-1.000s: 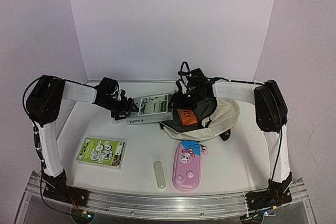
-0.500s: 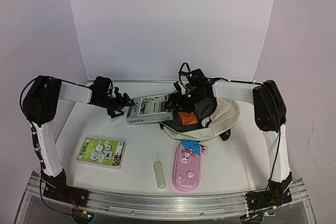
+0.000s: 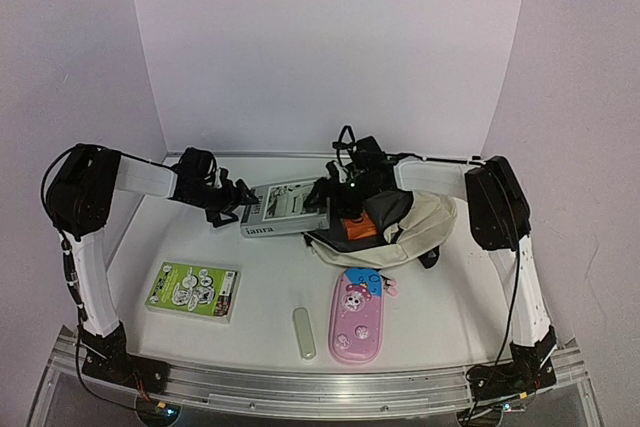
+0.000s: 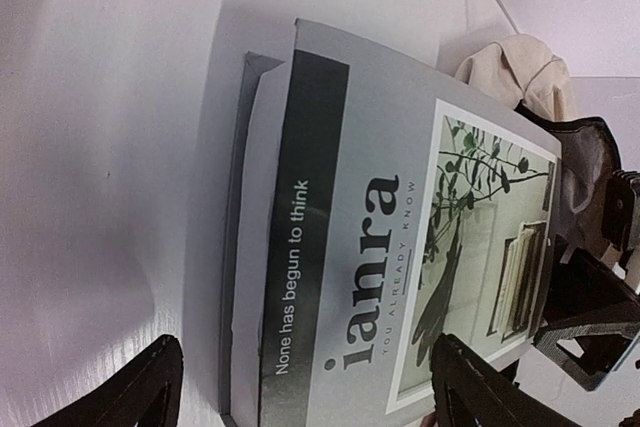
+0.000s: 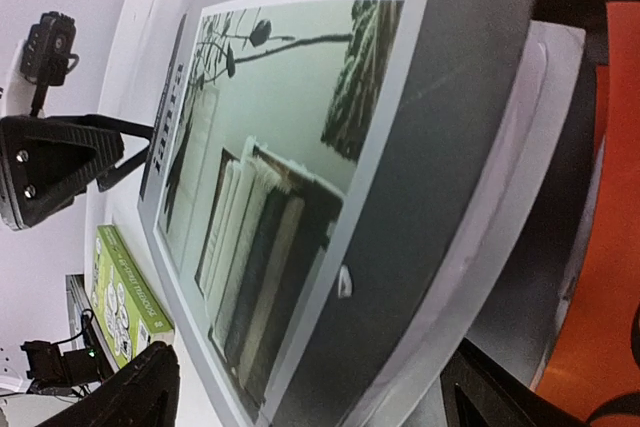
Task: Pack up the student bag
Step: Pick up the book from the center of the board.
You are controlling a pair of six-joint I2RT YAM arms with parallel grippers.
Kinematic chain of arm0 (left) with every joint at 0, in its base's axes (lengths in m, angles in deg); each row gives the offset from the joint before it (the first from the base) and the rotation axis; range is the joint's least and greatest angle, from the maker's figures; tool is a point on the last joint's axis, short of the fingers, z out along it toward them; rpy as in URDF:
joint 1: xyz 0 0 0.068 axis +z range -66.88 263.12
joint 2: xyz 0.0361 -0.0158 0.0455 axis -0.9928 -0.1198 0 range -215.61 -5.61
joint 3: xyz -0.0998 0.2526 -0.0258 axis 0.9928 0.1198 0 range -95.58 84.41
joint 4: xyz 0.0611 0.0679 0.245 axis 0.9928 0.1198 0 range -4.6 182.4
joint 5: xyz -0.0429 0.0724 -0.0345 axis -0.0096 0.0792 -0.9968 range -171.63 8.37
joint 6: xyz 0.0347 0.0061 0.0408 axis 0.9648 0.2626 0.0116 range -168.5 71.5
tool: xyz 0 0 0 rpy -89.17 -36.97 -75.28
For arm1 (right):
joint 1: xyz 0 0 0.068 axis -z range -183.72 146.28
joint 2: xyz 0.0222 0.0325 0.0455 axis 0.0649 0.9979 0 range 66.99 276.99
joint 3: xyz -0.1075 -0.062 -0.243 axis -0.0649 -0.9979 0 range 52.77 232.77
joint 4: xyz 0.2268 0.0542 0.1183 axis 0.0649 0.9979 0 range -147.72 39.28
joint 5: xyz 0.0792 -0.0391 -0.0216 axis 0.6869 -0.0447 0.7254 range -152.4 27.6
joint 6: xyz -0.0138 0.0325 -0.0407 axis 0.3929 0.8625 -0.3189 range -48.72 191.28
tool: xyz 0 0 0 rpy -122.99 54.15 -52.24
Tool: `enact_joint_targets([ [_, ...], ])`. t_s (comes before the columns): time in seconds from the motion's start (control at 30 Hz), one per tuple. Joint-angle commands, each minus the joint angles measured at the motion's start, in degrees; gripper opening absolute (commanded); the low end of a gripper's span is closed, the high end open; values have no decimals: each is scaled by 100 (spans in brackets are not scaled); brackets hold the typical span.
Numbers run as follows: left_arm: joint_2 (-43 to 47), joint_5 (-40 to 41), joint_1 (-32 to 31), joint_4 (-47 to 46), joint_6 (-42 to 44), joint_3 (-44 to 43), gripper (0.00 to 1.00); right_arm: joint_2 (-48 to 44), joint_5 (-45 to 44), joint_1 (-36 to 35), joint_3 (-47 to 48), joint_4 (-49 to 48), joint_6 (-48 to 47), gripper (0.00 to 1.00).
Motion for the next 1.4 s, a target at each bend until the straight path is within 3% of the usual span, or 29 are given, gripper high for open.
enact_joint_targets([
  [0.0, -151, -120, -11, -196, -8, -204, 85, 422, 327, -6, 304, -226, 314, 86],
  [0.2, -272, -337, -15, -334, -64, -270, 83, 697, 564, 1, 506, -370, 562, 83],
  [0.37, -307, -495, -20, -366, -100, -294, 81, 671, 865, 55, 497, -567, 754, 63],
  [0.5, -255, -577, -17, -574, -125, -249, 80, 318, 1107, 141, 275, -1024, 1015, 54],
  [0.63, -102, -671, -28, -715, -158, -154, 78, -31, 1177, 149, 131, -1308, 1111, 52],
  [0.9, 428, -903, -136, -1007, -223, -64, 77, -271, 1561, 153, -137, -1882, 1736, 60],
  [0.97, 539, -917, -146, -1030, -226, -55, 76, -355, 1588, 156, -165, -2044, 1749, 56],
  [1.07, 730, -915, -161, -1016, -209, -14, 75, -517, 1590, 221, -226, -2059, 1757, 43],
  [1.17, 1051, -861, -159, -1034, -227, 136, 79, -739, 1678, 375, -302, -2065, 1814, 34],
  [1.37, 1965, -1004, -139, -1191, -442, 598, 91, -1561, 2110, 703, -670, -2103, 1632, 28],
])
